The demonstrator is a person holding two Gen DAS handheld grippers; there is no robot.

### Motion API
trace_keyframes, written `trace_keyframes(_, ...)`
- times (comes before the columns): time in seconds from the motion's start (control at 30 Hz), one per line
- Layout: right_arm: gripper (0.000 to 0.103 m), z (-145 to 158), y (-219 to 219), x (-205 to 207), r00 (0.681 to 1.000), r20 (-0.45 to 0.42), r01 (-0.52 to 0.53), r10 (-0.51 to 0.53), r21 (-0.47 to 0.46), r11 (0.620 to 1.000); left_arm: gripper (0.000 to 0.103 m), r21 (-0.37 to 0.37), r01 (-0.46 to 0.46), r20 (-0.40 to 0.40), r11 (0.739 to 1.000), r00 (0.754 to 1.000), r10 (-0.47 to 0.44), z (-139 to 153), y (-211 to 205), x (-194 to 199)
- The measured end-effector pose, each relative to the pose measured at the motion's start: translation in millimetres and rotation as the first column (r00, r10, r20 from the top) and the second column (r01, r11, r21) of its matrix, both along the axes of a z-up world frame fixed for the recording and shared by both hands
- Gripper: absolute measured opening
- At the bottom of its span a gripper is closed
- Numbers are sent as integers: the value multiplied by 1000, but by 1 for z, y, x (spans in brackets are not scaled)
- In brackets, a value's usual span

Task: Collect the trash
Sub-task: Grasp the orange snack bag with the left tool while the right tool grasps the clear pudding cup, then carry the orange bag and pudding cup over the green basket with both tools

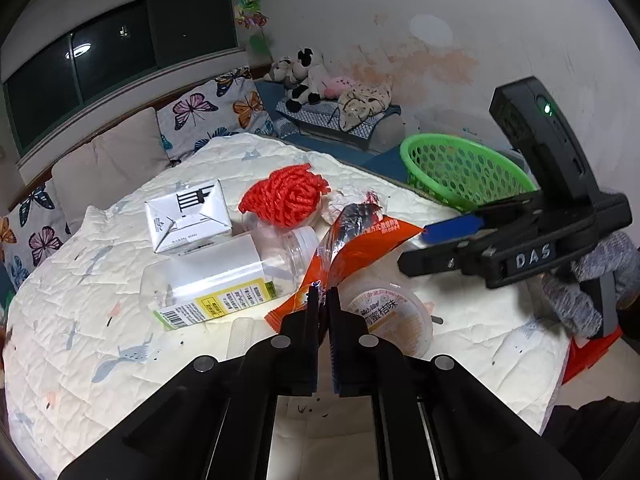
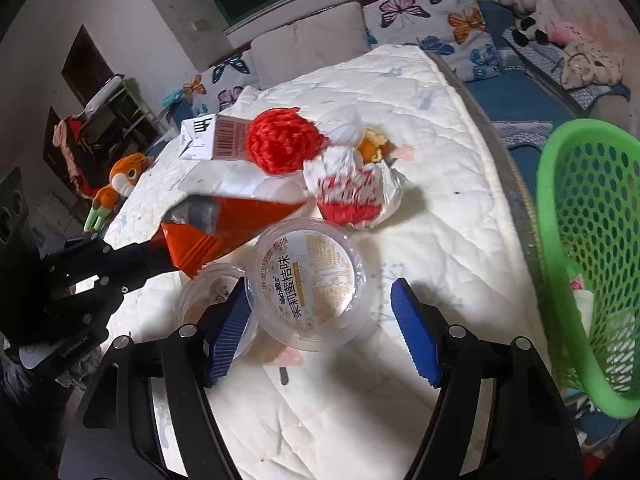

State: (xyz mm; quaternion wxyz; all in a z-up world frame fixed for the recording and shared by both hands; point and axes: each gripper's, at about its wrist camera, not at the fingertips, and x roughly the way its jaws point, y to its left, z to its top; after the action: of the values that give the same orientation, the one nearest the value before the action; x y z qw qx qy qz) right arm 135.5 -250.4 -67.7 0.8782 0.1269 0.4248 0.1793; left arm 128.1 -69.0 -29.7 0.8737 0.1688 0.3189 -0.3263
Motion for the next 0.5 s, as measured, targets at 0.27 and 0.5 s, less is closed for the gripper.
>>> trace_keyframes(0.27,65,-6,7,6,1000,-17,-2,2,3,1000,3,-34,-20,-2,999,1000,20,7,5,-1)
trace_keyframes(0.5,71,-7,0,9,1000,-25,14,-14,32,999,3,-63,-30,-4,998,1000,30,13,8,-2)
